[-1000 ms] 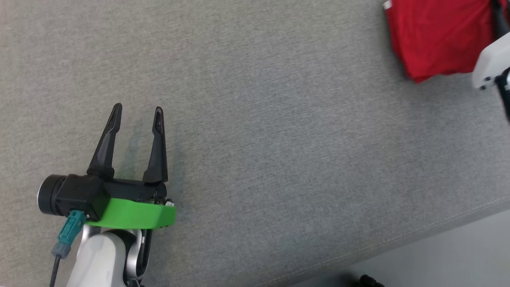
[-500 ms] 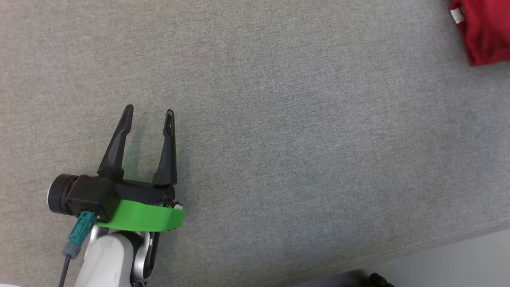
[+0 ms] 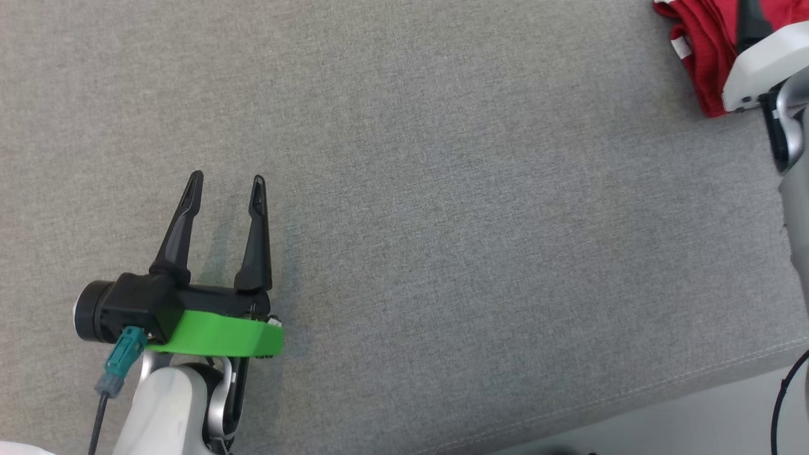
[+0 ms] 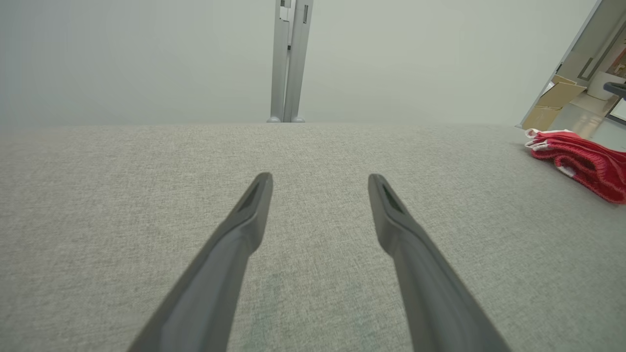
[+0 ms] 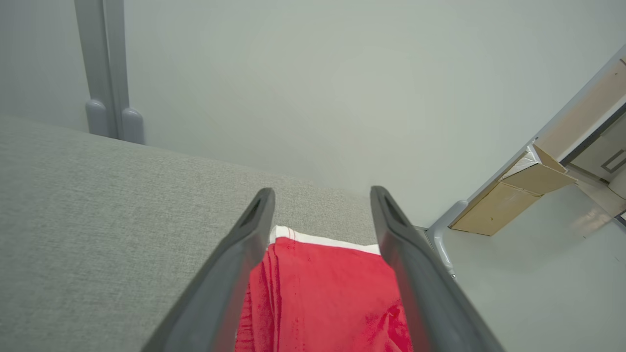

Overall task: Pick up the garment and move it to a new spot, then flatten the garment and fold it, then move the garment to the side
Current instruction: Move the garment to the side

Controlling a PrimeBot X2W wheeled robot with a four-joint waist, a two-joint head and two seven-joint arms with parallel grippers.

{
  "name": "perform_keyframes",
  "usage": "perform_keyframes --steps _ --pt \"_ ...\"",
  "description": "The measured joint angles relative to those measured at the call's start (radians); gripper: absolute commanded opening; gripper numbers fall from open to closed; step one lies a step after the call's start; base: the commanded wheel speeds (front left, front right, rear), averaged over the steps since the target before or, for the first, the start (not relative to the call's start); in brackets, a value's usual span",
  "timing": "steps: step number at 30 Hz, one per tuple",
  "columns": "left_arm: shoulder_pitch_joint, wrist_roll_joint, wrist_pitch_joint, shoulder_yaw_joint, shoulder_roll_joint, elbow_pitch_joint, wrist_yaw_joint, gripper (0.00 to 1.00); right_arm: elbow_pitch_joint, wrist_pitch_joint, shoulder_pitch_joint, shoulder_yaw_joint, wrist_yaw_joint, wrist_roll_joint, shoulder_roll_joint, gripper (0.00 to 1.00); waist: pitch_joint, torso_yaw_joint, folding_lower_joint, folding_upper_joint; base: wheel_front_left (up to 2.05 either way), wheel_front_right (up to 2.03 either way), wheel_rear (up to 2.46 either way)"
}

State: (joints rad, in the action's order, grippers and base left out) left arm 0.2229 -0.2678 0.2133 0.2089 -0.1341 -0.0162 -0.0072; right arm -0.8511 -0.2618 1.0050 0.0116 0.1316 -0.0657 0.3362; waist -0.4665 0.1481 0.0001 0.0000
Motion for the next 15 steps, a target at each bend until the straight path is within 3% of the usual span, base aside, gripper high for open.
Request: perform_keyframes --steps 9,15 --pt "-0.002 -0.041 0.035 -0.046 0.015 0.126 0.012 1.00 0.092 -0.001 -0.137 0.080 0.000 0.090 -0.125 1.00 0.121 0.000 0.0000 0.0000 0.00 0.00 0.00" --pt "-0.044 -0.063 0.045 -0.072 0.036 0.198 0.015 1.00 0.191 -0.001 -0.293 0.112 0.000 0.136 -0.176 1.00 0.220 -0.015 -0.0001 0.0000 0.00 0.00 0.00"
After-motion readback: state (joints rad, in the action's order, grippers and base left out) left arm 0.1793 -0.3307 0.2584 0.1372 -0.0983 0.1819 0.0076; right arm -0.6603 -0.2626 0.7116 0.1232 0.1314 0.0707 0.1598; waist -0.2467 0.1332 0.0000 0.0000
